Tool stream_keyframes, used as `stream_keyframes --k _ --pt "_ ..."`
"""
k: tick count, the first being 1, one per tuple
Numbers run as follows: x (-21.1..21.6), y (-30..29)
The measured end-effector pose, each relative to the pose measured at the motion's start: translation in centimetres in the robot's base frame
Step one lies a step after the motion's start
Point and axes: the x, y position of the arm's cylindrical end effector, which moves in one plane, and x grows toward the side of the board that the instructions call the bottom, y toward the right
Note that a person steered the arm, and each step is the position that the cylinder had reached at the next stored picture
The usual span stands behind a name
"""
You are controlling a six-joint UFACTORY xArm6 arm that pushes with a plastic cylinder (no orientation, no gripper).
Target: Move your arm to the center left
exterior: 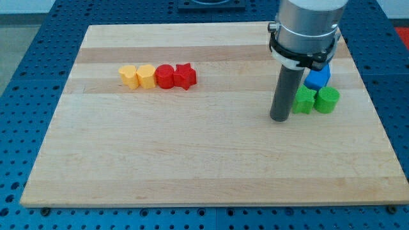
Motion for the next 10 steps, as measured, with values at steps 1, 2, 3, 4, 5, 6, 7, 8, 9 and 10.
stream_keyframes --k 1,2,3,4,5,6,7,8,9,10 --pt "-0.1 1.1" --pt "-0.4 1.9" --pt "-0.9 2.6" --pt "-0.8 2.3" --pt "1.3 -3.9" --pt "1.4 -11.0" --pt "1.3 -18.1" --pt "0.4 -24.3" --pt "-2.0 -28.9" --pt "-4.1 -32.9"
